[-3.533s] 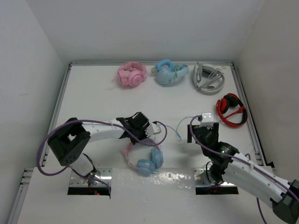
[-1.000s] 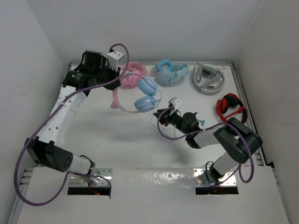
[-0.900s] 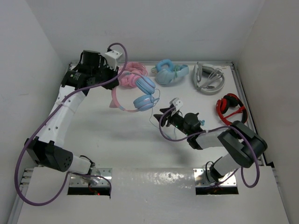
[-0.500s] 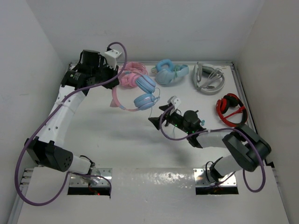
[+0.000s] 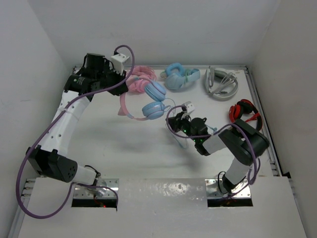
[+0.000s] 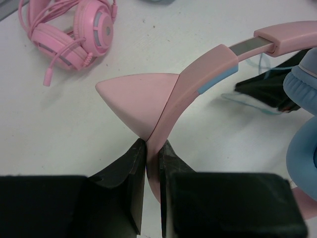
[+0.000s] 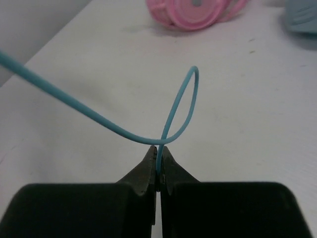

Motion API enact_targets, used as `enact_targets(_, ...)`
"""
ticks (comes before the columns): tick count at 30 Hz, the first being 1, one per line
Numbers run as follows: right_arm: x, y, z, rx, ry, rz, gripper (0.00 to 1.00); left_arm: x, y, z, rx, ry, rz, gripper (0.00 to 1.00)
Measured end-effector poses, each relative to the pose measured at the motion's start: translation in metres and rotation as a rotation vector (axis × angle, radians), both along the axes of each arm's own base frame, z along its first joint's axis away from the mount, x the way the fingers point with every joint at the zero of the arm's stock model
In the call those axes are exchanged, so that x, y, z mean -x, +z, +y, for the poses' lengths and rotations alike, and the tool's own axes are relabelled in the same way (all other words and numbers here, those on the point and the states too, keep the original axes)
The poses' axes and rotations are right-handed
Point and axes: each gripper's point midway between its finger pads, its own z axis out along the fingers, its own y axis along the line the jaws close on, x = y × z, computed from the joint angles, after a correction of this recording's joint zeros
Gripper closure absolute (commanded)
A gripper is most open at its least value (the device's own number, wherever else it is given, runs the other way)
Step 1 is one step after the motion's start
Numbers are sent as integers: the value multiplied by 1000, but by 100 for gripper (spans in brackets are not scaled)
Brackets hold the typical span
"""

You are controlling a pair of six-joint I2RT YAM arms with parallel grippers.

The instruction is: Wrap the headphones

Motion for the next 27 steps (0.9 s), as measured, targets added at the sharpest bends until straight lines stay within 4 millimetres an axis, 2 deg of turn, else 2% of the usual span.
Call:
enact_targets(1, 1, 1, -14, 18, -38, -9, 100, -1, 0, 1, -6, 3, -2, 100)
enact_targets(3, -1, 27, -40, 46, -119, -100, 100, -3, -3, 6, -29, 13, -9, 100)
enact_targets(5, -9, 76, -57, 60, -190, -239, 100, -5, -11, 10, -59, 22, -11, 100)
enact_targets(6, -13, 109, -63, 65, -215, -320, 100, -6, -15, 12, -71, 24, -9, 100)
enact_targets(11, -19, 249, -70, 118, -272, -630, 100, -9, -61, 27, -209, 44, 41, 100)
enact_targets(12, -21, 272, -70, 135, -275, -672, 100, -11, -70, 30, -239, 46, 53, 100)
enact_targets(15, -30, 315, -65, 218, -274, -741, 100, -13, -91, 22, -335, 11, 68, 100)
enact_targets(17, -43, 335, -59, 279, -271, -767, 100, -9, -103, 0, -398, -57, 58, 100)
enact_targets(21, -79, 352, -35, 398, -233, -745, 100, 11, -112, -42, -464, -185, 17, 100)
enact_targets(24, -100, 348, -22, 449, -208, -709, 100, 21, -109, -65, -487, -246, -27, 100)
enact_targets(27, -114, 329, -15, 490, -188, -650, 100, 23, -109, -77, -498, -266, -51, 100)
